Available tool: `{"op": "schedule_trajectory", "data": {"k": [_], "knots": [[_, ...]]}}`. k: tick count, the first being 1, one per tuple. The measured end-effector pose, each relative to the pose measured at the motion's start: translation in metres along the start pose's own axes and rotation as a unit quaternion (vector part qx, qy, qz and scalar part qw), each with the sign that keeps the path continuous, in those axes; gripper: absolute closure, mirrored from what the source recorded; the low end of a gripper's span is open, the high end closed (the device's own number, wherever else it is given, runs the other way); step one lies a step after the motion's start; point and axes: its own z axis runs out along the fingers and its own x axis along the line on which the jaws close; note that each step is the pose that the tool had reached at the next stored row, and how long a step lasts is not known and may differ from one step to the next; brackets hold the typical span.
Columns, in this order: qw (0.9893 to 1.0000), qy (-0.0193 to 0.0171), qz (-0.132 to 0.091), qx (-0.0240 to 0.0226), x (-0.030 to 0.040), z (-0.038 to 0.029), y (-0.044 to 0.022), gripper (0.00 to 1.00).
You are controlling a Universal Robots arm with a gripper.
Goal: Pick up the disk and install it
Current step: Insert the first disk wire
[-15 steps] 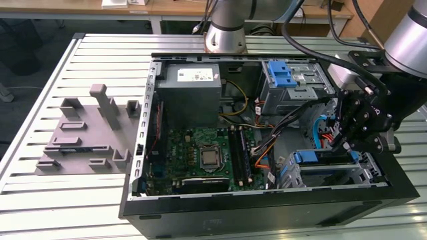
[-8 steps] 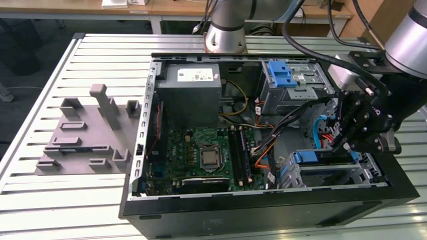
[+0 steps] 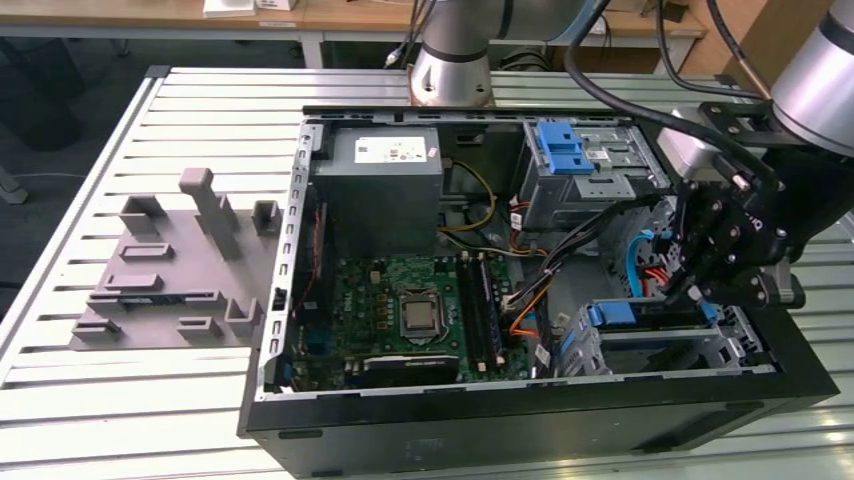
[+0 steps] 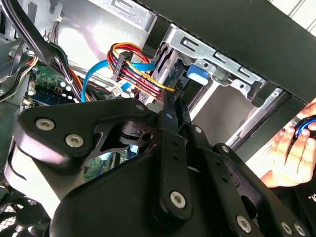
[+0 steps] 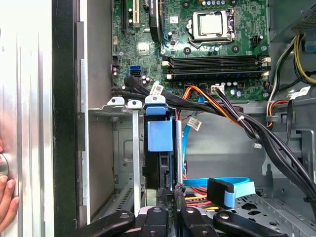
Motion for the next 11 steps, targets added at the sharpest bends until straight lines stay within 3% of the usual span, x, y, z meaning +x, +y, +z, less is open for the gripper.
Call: {"op": "schedule_trajectory", "data": {"k": [11], "knots": [[1.0,-0.0037,0.0,-0.0002,0.0002,0.0022,-0.0001,0.84]]}}
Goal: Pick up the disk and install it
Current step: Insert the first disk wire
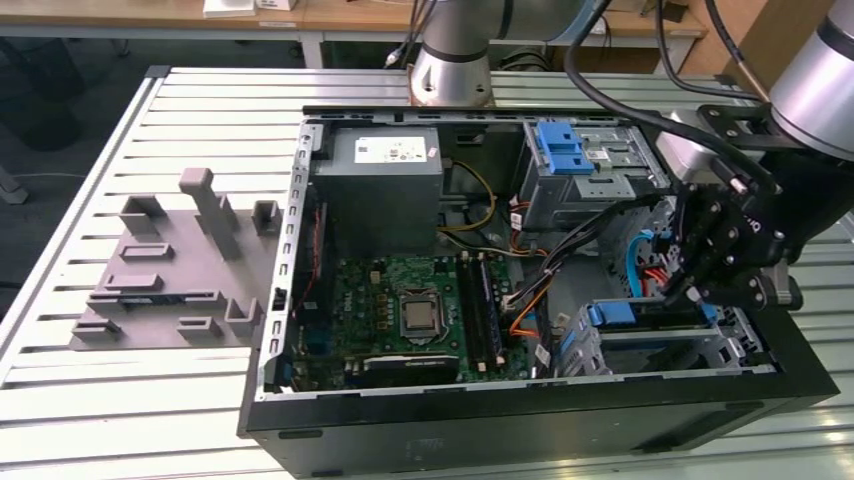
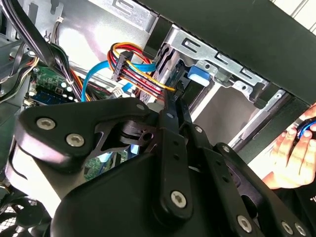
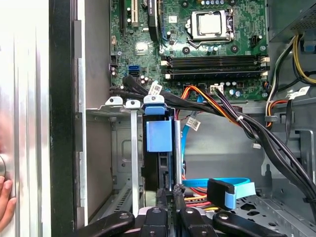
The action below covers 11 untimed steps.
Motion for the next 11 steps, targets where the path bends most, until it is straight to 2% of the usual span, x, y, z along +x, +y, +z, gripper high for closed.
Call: {"op": "schedule_trajectory", "data": {"k": [6,11], "knots": [[1.0,-0.0017,0.0,-0.0001,0.0002,0.0027,-0.0002,0.84],[1.0,-0.0016,0.0,-0.0001,0.0002,0.003,-0.0002,0.84]]}}
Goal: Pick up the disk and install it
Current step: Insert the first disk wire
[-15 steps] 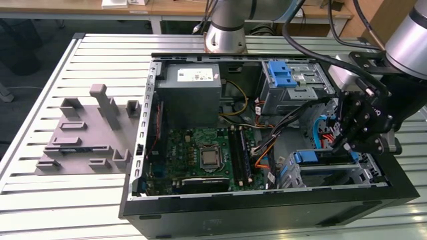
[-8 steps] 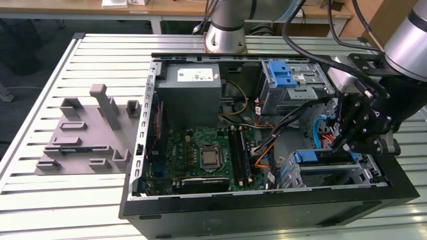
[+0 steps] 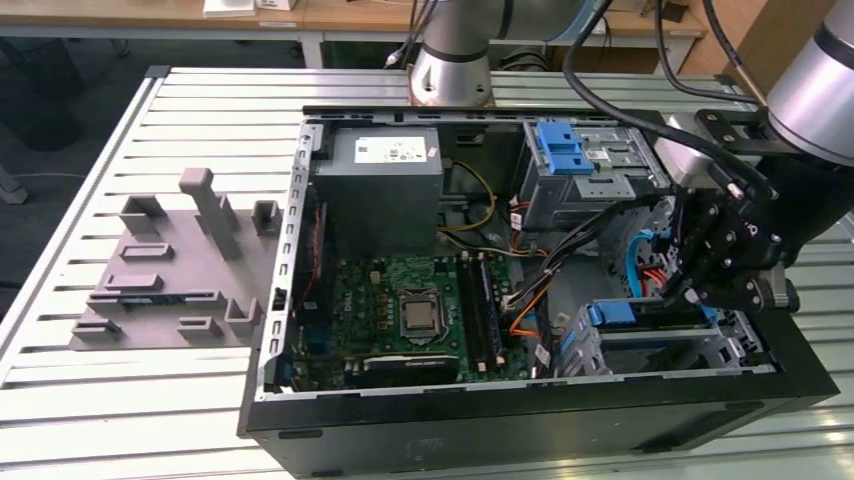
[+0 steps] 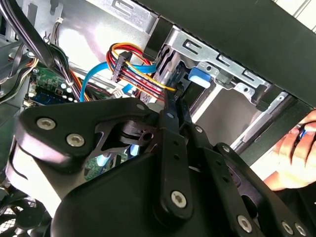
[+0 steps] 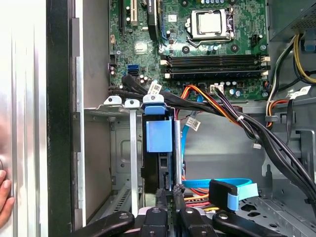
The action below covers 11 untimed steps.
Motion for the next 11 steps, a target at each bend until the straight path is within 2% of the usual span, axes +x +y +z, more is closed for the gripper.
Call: {"op": "schedule_trajectory", "data": {"k": [3,4,11], "knots": [[1.0,-0.0004,0.0,0.0,0.0,-0.0001,0.0,0.83],[1.0,-0.0006,0.0,0.0,0.0001,-0.0009,0.0,0.76],[1.0,-0.0004,0.0,0.0,0.0004,-0.0129,0.0005,0.76]]}}
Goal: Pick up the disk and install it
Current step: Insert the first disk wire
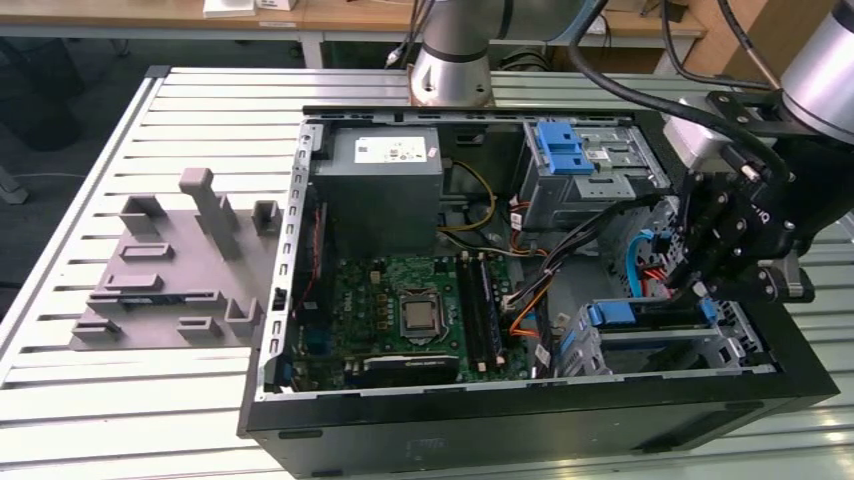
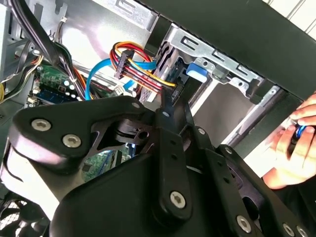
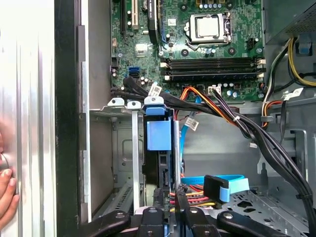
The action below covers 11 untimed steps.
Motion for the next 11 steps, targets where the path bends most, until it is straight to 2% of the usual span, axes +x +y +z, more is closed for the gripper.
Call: {"op": "schedule_trajectory", "data": {"k": [2,3,4,5,7,11], "knots": [[1.0,-0.0002,0.0,0.0,0.0,-0.0004,0.0,0.78],[1.0,-0.0002,0.0,0.0,0.0,-0.0004,0.0,0.84],[1.0,-0.0003,0.0,0.0002,0.0,-0.0004,0.0003,0.84],[1.0,-0.0004,0.0,0.001,0.0002,-0.0005,0.0007,0.89],[1.0,-0.0006,0.0,0.0026,0.0003,-0.0004,0.001,0.89],[1.0,-0.0006,0.0,0.0029,0.0002,-0.0004,0.0011,0.89]]}}
